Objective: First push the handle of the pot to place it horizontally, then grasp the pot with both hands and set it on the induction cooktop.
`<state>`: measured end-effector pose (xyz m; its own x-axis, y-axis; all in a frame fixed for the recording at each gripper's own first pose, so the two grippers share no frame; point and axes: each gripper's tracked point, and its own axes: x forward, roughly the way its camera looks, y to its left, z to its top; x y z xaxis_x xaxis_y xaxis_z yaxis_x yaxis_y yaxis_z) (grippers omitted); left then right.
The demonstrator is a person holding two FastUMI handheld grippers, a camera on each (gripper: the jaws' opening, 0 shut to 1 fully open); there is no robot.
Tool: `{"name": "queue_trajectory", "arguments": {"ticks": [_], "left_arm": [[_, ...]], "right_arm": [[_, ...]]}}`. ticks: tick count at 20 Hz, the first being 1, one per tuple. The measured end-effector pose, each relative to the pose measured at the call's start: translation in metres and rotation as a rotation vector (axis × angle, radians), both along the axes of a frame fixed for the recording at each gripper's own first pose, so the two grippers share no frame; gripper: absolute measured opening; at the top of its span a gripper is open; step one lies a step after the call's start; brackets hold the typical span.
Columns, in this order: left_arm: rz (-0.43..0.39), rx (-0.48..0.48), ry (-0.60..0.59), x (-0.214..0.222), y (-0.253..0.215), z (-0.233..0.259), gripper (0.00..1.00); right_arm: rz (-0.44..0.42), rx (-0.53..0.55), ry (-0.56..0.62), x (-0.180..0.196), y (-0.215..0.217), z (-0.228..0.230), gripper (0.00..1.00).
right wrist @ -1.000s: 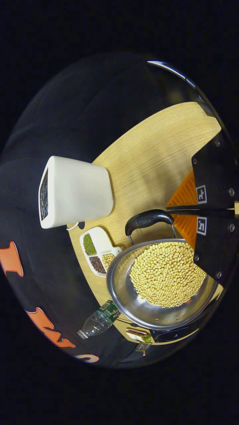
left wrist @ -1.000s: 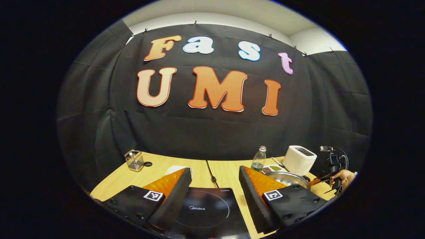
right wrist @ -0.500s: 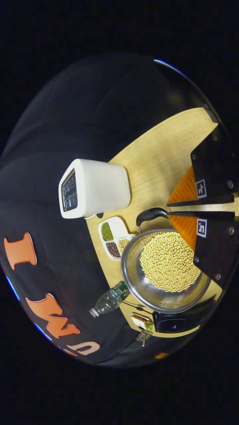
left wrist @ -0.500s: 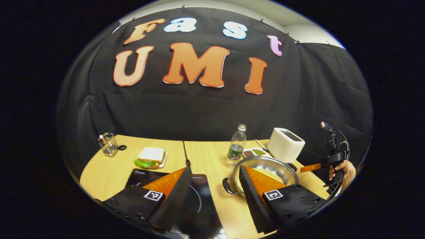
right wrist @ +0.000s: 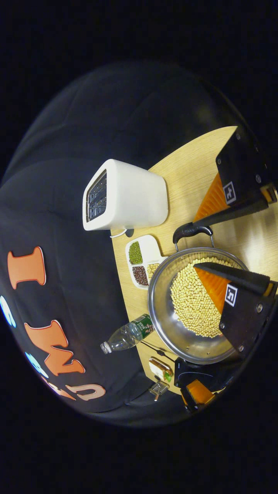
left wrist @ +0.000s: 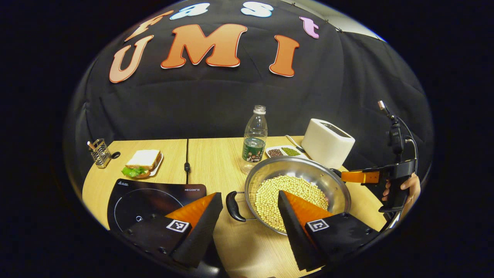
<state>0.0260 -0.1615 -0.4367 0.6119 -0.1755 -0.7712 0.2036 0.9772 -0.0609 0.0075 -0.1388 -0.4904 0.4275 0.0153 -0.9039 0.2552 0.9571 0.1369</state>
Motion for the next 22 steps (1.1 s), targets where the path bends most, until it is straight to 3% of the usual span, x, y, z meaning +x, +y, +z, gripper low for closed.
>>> {"name": "queue_trajectory", "arguments": {"ticks": [2,6,17,21,22], "left_arm": [[0.010,0.038,0.017,0.002,0.002,-0.022,0.95],[0.036,0.082,0.063,0.004,0.007,-0.057,0.95],[0.048,0.126,0.121,0.015,0.010,-0.109,0.96],[0.050,0.152,0.135,0.017,0.010,-0.117,0.85],[0.053,0.162,0.136,0.019,0.011,-0.119,0.88]], "right_arm": [[0.020,-0.017,0.005,0.002,0.000,-0.007,0.71],[0.043,-0.042,0.014,0.004,0.001,-0.018,0.81],[0.106,-0.136,0.080,0.009,-0.002,-0.057,0.81],[0.128,-0.152,0.096,0.013,0.000,-0.059,0.76],[0.124,-0.146,0.099,0.013,0.000,-0.059,0.76]]}}
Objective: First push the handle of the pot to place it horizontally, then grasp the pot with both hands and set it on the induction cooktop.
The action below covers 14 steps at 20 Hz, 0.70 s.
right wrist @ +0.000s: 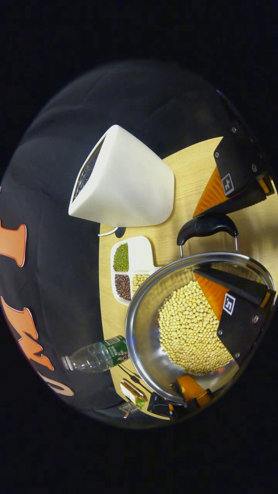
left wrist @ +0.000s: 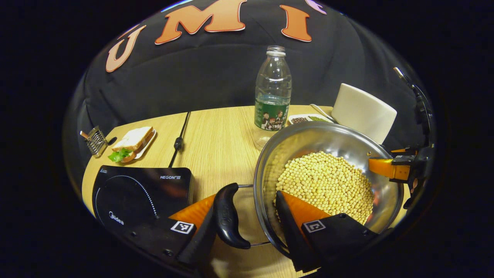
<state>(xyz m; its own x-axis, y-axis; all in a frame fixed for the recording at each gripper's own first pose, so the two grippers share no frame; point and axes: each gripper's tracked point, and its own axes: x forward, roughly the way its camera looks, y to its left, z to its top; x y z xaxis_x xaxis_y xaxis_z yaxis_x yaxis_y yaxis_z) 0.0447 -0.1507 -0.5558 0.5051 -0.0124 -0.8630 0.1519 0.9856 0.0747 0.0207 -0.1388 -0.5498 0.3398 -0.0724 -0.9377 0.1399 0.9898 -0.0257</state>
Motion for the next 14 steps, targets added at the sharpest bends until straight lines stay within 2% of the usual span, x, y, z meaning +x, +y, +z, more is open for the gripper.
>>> {"name": "queue_trajectory", "arguments": {"ticks": [3,5,7,8,9,12,13,14], "left_arm": [[0.028,0.014,0.018,0.003,0.005,-0.007,0.85],[0.038,0.021,0.016,0.006,0.005,-0.007,0.80],[0.034,0.025,0.016,0.006,0.005,-0.006,0.80],[0.032,0.027,0.016,0.007,0.004,-0.005,0.76],[0.035,0.032,0.017,0.007,0.005,-0.006,0.78],[0.055,0.011,0.010,0.006,0.001,-0.003,0.75],[0.061,0.007,0.018,0.002,0.001,-0.001,0.74],[0.064,0.003,0.012,0.002,0.001,0.003,0.74]], "right_arm": [[-0.004,0.005,0.013,-0.001,0.002,0.000,0.75],[0.012,-0.007,0.018,-0.002,0.000,0.001,0.74],[0.001,0.001,0.023,-0.003,0.002,0.002,0.72],[-0.003,0.002,0.026,-0.005,0.002,0.002,0.65],[-0.007,0.000,0.029,-0.006,0.002,0.003,0.68],[-0.032,-0.010,0.045,-0.013,0.002,0.006,0.66],[-0.038,-0.015,0.046,-0.014,0.003,0.009,0.62],[-0.041,-0.025,0.040,-0.016,0.002,0.013,0.65]]}}
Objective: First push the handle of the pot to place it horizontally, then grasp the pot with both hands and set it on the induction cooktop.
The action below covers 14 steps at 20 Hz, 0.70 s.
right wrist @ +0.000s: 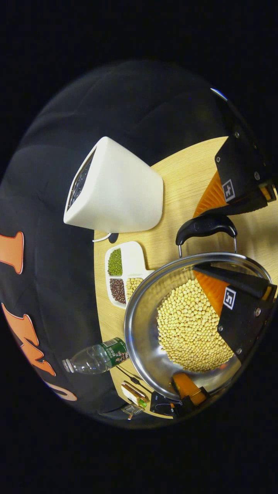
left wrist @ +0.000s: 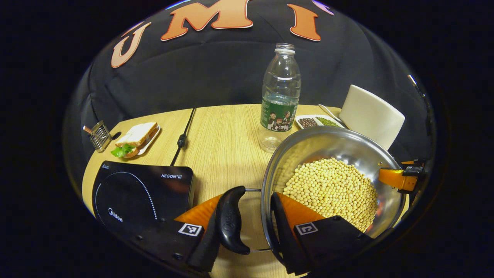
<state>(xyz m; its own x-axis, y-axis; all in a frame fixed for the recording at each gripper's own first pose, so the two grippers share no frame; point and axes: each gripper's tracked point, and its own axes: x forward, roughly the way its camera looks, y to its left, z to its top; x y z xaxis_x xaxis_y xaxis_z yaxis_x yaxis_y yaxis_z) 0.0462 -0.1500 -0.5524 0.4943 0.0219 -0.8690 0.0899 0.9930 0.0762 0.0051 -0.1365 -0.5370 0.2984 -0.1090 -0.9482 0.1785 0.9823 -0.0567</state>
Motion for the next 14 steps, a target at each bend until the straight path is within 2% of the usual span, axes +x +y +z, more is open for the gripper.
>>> {"name": "queue_trajectory", "arguments": {"ticks": [1,2,5,8,12,14], "left_arm": [[0.002,-0.002,-0.014,0.001,0.001,0.006,0.74],[0.000,-0.004,-0.035,0.004,0.002,0.014,0.74],[0.010,-0.007,-0.076,0.007,0.013,0.039,0.70],[0.034,-0.017,-0.106,0.008,0.027,0.065,0.73],[0.047,-0.010,-0.139,0.002,0.053,0.100,0.70],[0.052,-0.002,-0.160,0.000,0.066,0.119,0.73]], "right_arm": [[-0.003,-0.009,-0.013,0.000,0.000,0.007,0.61],[-0.005,-0.017,-0.031,-0.002,-0.002,0.018,0.65],[-0.020,-0.026,-0.084,0.004,0.006,0.045,0.65],[-0.012,-0.033,-0.127,0.007,0.022,0.071,0.65],[-0.004,-0.026,-0.174,0.008,0.048,0.099,0.65],[0.002,-0.015,-0.195,0.009,0.063,0.115,0.65]]}}
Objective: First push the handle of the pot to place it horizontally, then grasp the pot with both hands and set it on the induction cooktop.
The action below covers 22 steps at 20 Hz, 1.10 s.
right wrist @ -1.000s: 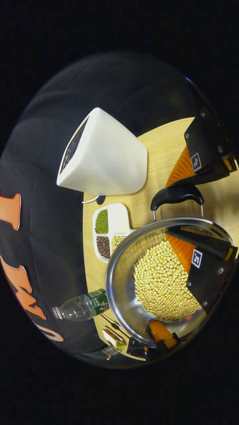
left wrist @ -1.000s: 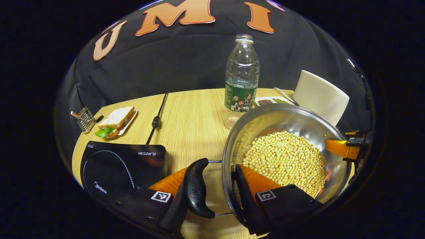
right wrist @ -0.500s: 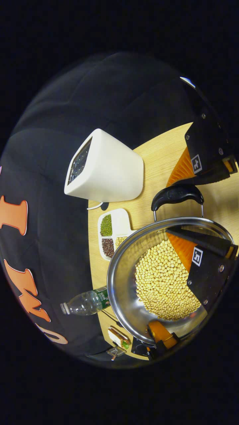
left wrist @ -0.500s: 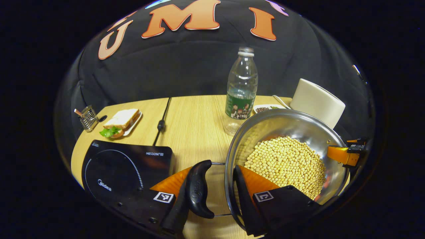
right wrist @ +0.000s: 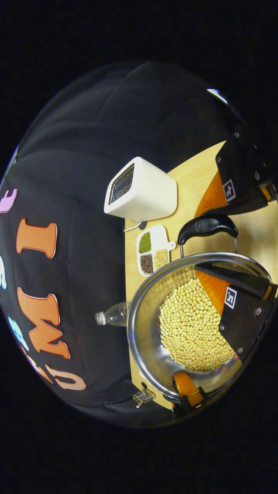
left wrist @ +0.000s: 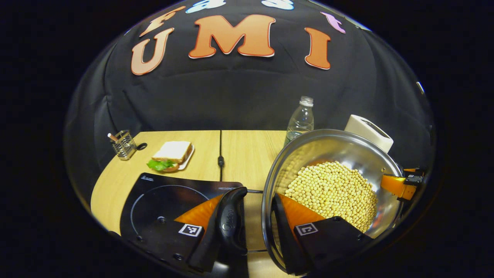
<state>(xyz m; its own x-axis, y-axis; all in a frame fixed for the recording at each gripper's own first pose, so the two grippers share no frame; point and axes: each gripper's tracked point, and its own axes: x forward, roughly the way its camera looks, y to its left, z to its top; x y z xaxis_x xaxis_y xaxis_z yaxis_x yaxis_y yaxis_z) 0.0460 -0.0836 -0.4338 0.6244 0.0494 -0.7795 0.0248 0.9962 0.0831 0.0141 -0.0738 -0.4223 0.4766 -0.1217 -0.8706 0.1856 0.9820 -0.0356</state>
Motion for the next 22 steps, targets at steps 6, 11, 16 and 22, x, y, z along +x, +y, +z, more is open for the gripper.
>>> {"name": "queue_trajectory", "arguments": {"ticks": [6,11,16,22], "left_arm": [[0.038,0.004,-0.042,-0.009,0.043,0.050,0.73],[0.056,0.038,-0.072,-0.017,0.087,0.085,0.73],[0.105,0.062,-0.077,-0.023,0.138,0.104,0.73],[0.152,0.069,-0.080,-0.032,0.191,0.112,0.73]], "right_arm": [[0.043,0.014,-0.058,0.009,0.042,0.046,0.65],[0.071,0.040,-0.084,0.017,0.087,0.072,0.65],[0.111,0.073,-0.092,0.027,0.136,0.081,0.65],[0.160,0.081,-0.098,0.038,0.187,0.092,0.60]]}}
